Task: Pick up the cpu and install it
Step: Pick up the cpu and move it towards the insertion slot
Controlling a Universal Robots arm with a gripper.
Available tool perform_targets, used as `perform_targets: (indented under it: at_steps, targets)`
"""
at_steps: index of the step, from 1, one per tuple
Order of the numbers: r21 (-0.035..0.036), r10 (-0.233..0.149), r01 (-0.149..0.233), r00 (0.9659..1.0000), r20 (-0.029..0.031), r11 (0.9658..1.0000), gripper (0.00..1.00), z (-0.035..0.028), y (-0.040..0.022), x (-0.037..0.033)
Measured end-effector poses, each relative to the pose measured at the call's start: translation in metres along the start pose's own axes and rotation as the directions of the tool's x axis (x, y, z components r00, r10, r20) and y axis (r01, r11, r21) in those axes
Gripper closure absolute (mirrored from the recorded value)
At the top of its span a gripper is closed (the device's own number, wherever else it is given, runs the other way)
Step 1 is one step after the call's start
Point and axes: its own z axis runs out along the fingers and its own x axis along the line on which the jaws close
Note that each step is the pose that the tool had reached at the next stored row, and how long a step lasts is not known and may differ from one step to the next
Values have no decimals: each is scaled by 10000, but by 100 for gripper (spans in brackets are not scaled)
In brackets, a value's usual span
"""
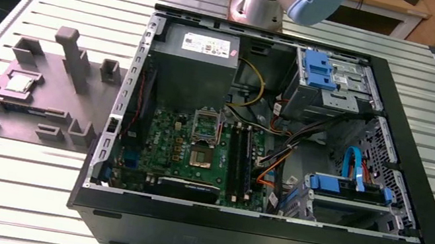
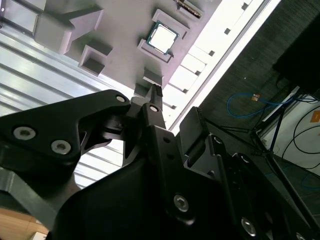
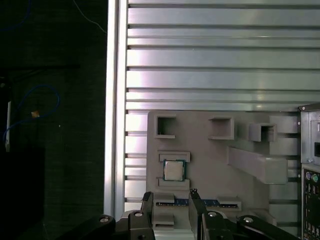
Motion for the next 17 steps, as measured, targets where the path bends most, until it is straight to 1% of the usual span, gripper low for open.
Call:
perform_targets:
  at_steps: [2, 4, 9, 10, 11, 17]
  targets:
    - [0, 0, 0, 10000, 0, 10000, 58, 4, 0, 0]
    - [0, 0, 0, 10000, 0, 10000, 58, 104, -5, -1]
    - [0, 0, 0, 10000, 0, 10000, 58, 113, -5, -1]
    - [0, 0, 0, 10000, 0, 10000, 58, 197, -9, -2]
    - [0, 0, 0, 10000, 0, 10000, 58, 254, -11, -3]
    - [0, 0, 0, 10000, 0, 10000, 58, 265, -12, -3]
